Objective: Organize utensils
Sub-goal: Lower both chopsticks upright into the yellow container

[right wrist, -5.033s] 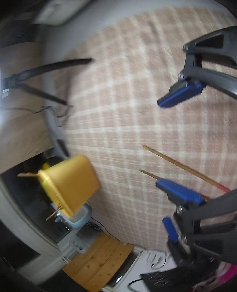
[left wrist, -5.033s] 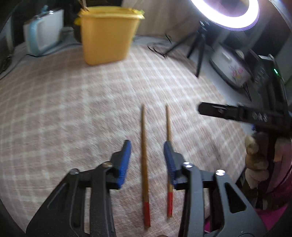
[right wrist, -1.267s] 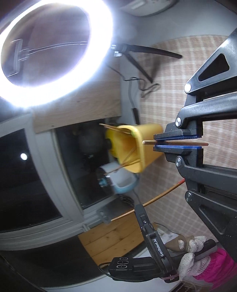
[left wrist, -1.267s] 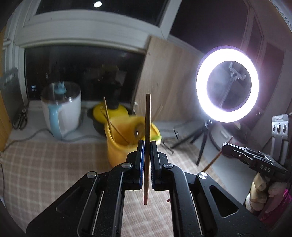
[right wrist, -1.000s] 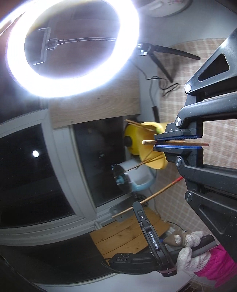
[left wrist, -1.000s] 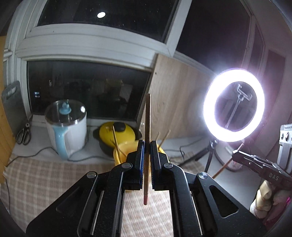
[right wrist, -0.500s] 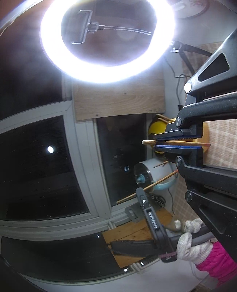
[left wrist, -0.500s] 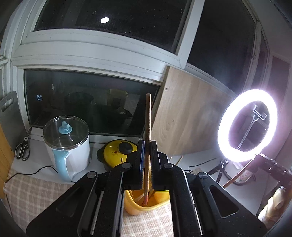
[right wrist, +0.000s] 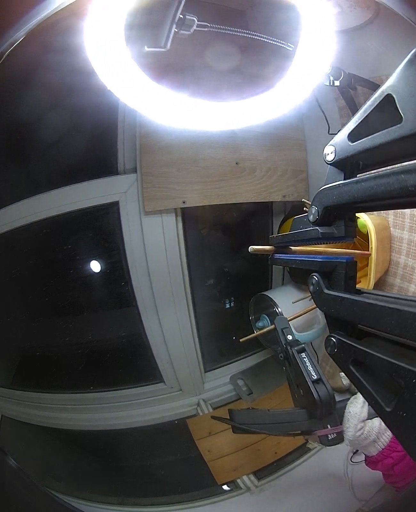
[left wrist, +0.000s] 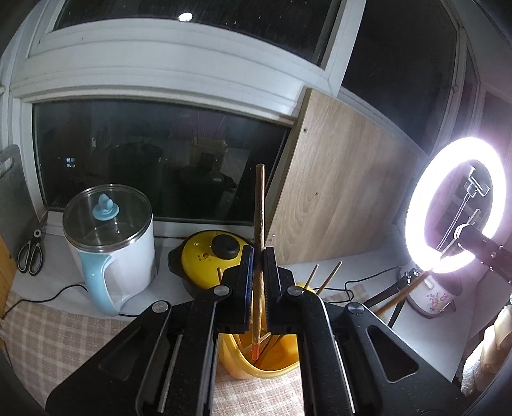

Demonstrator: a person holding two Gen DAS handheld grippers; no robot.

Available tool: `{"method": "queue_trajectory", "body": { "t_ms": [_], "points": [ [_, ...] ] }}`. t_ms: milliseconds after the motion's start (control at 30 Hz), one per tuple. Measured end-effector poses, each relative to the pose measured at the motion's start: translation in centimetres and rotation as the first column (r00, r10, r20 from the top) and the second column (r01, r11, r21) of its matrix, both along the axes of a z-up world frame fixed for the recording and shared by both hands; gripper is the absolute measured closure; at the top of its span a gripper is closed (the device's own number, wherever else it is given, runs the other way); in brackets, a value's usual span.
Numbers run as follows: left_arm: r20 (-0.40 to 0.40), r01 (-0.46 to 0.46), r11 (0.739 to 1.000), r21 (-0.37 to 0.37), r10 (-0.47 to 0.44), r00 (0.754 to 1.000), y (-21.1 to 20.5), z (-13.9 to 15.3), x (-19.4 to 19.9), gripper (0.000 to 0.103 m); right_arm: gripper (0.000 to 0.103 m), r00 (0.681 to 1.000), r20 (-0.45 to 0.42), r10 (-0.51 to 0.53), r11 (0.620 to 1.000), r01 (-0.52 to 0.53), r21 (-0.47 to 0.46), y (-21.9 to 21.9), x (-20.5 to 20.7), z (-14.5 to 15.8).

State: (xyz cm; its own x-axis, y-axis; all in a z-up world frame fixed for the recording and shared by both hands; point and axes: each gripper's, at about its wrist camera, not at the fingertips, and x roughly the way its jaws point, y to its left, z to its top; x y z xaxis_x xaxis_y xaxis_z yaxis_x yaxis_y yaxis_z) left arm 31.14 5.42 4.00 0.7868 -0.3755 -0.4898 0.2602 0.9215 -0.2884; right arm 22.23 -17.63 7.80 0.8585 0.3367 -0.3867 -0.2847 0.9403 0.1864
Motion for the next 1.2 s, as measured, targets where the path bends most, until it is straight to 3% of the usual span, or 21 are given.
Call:
{"method": "queue_trajectory", "body": {
  "t_ms": [600,1200],
  "points": [
    [-0.071,0.004,1.000,0.008,-0.003,0.997,-0.8,-3.4,1.4,0.100,0.101,0.991,-0.134,0.021,1.000,-0.024,-0.019,1.2,3.6,-5.2],
    [-0.117,0.025,0.998,0.050,-0.019,0.993,-2.5,-5.9,2.5,0.100,0.101,0.973,-0.221,0.069,0.997,-0.071,-0.001,2.1,3.9,-9.1]
  ]
}}
